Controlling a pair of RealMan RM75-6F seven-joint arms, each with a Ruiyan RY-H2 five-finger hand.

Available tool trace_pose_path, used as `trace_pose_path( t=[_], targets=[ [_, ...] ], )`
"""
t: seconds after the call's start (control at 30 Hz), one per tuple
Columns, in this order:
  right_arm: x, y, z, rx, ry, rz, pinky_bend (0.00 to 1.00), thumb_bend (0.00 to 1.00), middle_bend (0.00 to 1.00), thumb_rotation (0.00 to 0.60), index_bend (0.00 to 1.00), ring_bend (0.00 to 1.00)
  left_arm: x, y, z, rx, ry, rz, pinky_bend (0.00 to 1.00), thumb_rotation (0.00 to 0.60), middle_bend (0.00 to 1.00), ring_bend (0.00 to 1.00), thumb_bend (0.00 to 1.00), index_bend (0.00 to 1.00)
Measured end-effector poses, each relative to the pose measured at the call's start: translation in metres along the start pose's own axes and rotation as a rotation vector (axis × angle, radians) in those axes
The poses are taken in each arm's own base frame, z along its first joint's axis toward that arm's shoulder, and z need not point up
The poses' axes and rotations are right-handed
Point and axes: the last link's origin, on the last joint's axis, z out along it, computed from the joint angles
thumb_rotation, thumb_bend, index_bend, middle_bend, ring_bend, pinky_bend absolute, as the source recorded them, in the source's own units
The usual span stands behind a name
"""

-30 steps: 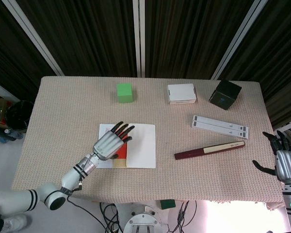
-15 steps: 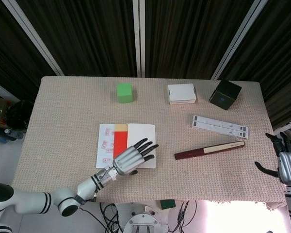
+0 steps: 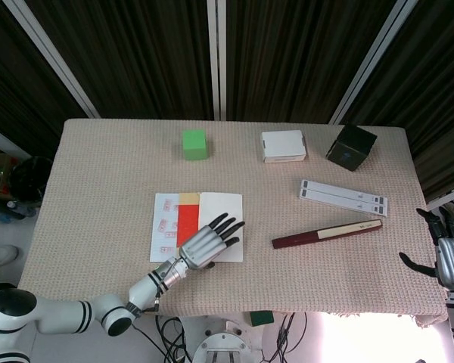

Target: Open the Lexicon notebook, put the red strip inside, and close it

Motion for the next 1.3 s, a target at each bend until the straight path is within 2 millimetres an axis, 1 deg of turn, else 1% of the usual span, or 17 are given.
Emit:
trace_pose_path(
  t=[0.27, 0.43, 0.73, 0.93, 1.3],
  targets=[
    [0.001, 0.001, -0.001, -0.001, 0.004, 0.002, 0.11, 0.13, 0.15, 0.600, 0.15, 0.00, -0.008, 0.003, -0.001, 0.014, 0.000, -0.023, 0.05, 0.600, 0.00, 0.00, 0.03, 0.25],
    [0.000, 0.000, -0.001, -0.002, 0.004, 0.004, 0.11, 0.13, 0.15, 0.600, 0.15, 0.00, -0.015, 0.006, -0.003, 0.016, 0.012, -0.036, 0.05, 0.600, 0.00, 0.00, 0.06, 0.25],
    [0.000, -0.001, -0.001, 0.001, 0.006, 0.003, 0.11, 0.13, 0.15, 0.600, 0.15, 0.00, -0.016, 0.004, -0.003, 0.039, 0.086, -0.088, 0.05, 0.600, 0.00, 0.00, 0.19, 0.25],
    [0.000, -0.002, 0.001, 0.005, 0.005, 0.003, 0.11, 0.13, 0.15, 0.600, 0.15, 0.00, -0.022, -0.001, -0.007, 0.067, 0.147, -0.120, 0.05, 0.600, 0.00, 0.00, 0.23, 0.25],
    [-0.001, -0.004, 0.002, 0.009, 0.003, 0.001, 0.11, 0.13, 0.15, 0.600, 0.15, 0.00, -0.026, -0.007, -0.010, 0.138, 0.241, -0.134, 0.06, 0.600, 0.00, 0.00, 0.25, 0.23]
  ],
)
